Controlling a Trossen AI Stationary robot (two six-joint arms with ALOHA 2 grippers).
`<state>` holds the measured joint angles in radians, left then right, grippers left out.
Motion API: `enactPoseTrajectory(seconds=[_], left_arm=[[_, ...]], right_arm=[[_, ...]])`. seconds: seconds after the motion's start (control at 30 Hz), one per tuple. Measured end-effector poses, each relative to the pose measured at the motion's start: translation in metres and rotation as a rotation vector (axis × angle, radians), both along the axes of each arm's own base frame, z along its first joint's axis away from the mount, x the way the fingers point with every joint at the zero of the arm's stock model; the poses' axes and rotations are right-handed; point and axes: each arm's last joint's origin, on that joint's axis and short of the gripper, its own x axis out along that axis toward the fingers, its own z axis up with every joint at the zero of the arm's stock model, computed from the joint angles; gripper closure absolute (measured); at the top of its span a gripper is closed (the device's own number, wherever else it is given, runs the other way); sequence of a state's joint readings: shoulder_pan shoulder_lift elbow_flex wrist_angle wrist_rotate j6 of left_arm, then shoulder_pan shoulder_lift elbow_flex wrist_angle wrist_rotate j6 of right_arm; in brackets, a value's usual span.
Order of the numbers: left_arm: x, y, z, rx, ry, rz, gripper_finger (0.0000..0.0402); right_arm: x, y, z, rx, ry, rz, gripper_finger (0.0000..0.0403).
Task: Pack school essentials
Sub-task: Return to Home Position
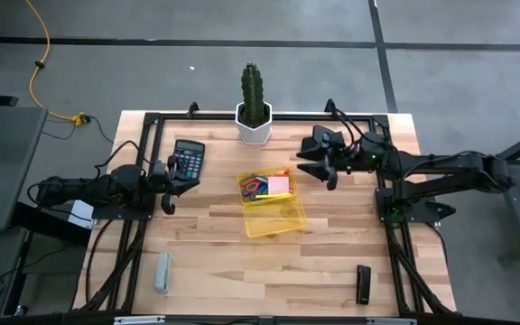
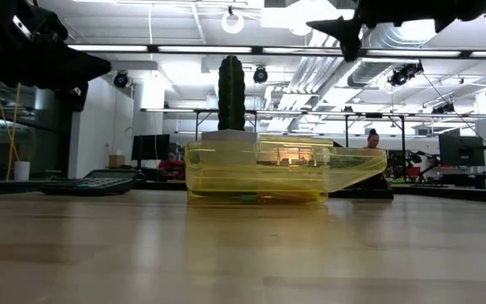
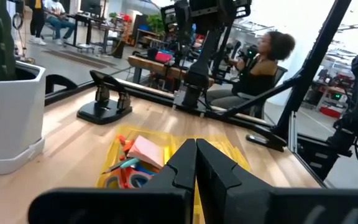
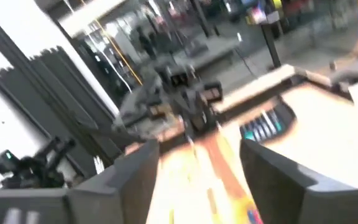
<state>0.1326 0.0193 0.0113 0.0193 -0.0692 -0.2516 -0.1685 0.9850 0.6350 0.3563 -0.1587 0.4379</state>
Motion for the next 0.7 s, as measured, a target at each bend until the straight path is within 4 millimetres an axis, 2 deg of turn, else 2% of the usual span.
enactPoseTrajectory(seconds=[0.1, 0.27, 0.3, 0.43, 0.5, 0.7], left_arm=[[0.0, 0.0, 0.0, 0.0, 0.0, 0.0, 0.0401], [0.0, 0.0, 0.0, 0.0, 0.0, 0.001, 0.0401], [0.0, 0.0, 0.0, 0.0, 0.0, 0.001, 0.0401], [0.0, 0.0, 0.0, 0.0, 0.0, 0.002, 0.0401], [0.0, 0.0, 0.0, 0.0, 0.0, 0.002, 0.0401], [0.0, 0.0, 0.0, 0.0, 0.0, 0.002, 0.0401]], right_arm=[[-0.007, -0.003, -0.005, 0.042, 0.081, 0.005, 0.0216], [-0.033, 0.001, -0.014, -0.019, 0.075, 0.071, 0.0367], [-0.039, 0.002, -0.018, -0.021, 0.065, 0.083, 0.0384], [-0.066, 0.008, -0.037, 0.029, -0.014, 0.088, 0.0377], [-0.077, 0.012, -0.045, 0.039, -0.058, 0.105, 0.0389], [-0.101, 0.022, -0.067, 0.05, -0.151, 0.085, 0.04]])
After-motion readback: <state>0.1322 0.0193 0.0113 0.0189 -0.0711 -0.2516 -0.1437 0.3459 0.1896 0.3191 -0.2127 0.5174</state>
